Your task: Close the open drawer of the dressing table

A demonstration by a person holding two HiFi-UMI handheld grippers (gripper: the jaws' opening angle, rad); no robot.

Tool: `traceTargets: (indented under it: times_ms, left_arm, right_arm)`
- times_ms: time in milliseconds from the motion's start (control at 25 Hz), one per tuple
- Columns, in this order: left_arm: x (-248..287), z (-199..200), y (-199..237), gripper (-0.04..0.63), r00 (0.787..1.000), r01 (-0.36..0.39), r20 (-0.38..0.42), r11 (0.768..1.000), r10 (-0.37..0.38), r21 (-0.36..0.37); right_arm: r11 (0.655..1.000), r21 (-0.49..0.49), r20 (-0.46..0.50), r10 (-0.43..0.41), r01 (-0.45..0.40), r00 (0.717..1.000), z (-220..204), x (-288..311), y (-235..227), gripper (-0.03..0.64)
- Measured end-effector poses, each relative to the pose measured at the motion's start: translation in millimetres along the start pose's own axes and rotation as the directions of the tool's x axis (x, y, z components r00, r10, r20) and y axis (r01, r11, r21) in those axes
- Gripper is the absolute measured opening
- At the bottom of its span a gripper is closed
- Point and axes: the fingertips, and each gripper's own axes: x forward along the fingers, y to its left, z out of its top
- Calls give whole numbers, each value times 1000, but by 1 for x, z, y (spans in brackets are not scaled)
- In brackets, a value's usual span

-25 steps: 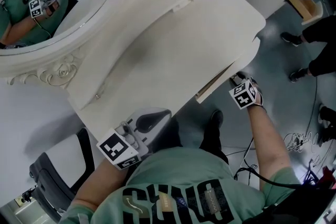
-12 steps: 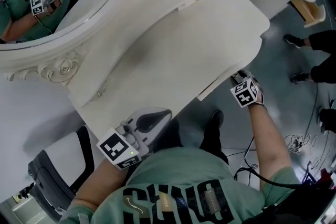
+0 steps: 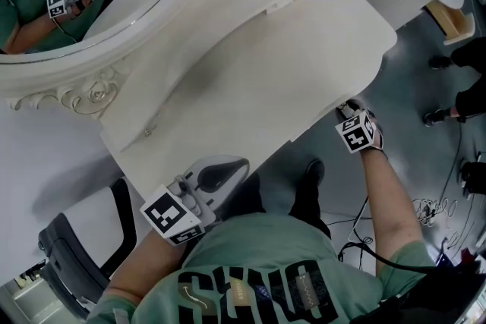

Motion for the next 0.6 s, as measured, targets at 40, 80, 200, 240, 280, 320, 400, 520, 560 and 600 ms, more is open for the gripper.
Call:
traceTargets:
  times_ms: [40,80,200,240,280,320,400,520,560,600]
  left_arm:
    - [-1,0,1,-2,1000,-2,2,1000,2,-1]
    - [-2,0,1,-2,1000,-3,3,1000,3,-1]
    - [-6,-1,3,-2,1000,-9,6,1000,9,-5]
    - [-6,-1,4,-2,1000,-11,7,1000,11,-6]
    - [-7,-1,4,-2,1000,-11,8,1000,12,-6]
    - [-8,-2,5,-2,1000,-12,9,1000,13,-7]
    - [-10,-2,6,-2,1000,-15,10,1000,15,-9]
    - [-13,-3,8,-2,1000,-18,10,1000,18,-11]
    - [-14,-3,8,-2,1000,-20,12,1000,20,-12]
    - [-16,-3,9,-2,1000,-22,13,1000,22,-13]
  right_arm:
    - [1000,0,0,0,0,1000,1,0,0,149]
    - [1000,0,0,0,0,1000,2,1,0,149]
    - [1000,-3,0,-4,4,1000,6,2,-1,149]
    - [1000,-4,0,-4,4,1000,7,3,-1,149]
    - [1000,-4,1,-4,4,1000,8,3,-1,149]
    - [1000,-3,2,-4,4,1000,10,4,-1,149]
    - [1000,-2,4,-6,6,1000,12,5,-1,149]
    - [1000,1,4,-8,8,1000,15,7,-1,149]
    - [1000,2,4,-7,7,1000,15,7,-1,149]
    - [1000,2,5,-8,8,1000,16,8,-1,149]
